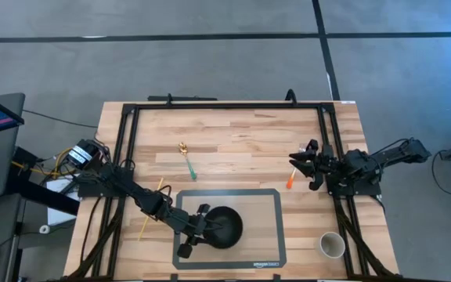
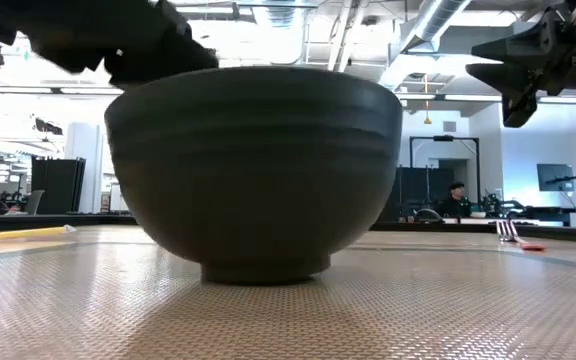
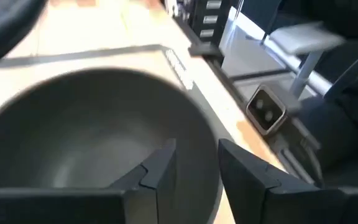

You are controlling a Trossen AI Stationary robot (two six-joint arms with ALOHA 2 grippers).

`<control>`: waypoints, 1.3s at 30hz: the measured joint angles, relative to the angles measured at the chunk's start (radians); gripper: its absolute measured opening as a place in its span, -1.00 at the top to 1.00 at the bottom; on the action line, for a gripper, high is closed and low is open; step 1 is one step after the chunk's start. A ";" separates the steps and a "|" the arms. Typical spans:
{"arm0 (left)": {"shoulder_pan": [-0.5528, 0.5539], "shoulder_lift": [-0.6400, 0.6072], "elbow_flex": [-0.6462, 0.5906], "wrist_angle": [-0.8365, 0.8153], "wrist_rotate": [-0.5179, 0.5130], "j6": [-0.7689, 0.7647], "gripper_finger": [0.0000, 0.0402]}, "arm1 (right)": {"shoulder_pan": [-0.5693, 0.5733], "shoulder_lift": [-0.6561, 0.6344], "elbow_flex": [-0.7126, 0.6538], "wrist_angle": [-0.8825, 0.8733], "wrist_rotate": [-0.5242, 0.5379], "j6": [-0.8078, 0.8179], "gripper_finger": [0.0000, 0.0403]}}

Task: Pick & Place Utensil
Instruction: Put the orange fork into the black bowl

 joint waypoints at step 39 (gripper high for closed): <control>0.130 -0.480 -0.261 0.057 -0.281 0.111 0.45 | 0.113 0.491 0.292 0.198 -0.237 -0.058 0.44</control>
